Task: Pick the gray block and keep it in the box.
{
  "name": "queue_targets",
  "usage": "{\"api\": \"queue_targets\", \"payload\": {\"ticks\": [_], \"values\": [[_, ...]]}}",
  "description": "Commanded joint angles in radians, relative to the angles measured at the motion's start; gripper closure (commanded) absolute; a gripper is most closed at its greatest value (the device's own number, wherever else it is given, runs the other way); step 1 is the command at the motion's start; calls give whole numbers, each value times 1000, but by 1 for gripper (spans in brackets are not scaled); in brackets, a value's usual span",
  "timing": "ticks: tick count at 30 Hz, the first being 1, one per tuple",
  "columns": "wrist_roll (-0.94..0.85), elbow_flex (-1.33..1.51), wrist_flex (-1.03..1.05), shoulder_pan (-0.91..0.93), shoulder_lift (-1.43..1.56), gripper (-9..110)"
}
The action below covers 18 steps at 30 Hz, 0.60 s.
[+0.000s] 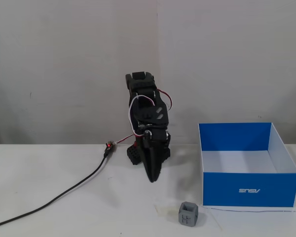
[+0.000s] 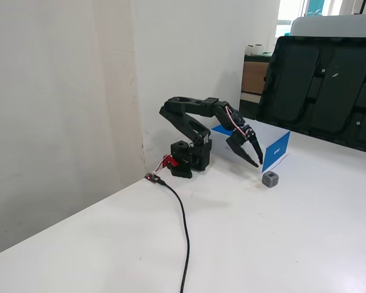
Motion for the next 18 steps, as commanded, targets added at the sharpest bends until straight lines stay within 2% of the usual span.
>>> {"api": "queue_targets", "payload": {"ticks": [1, 7, 18], "values": [[-71, -146, -14, 9, -64, 101], [-141, -285, 64, -14, -221, 101], [-207, -360, 104, -120, -308, 101]]}}
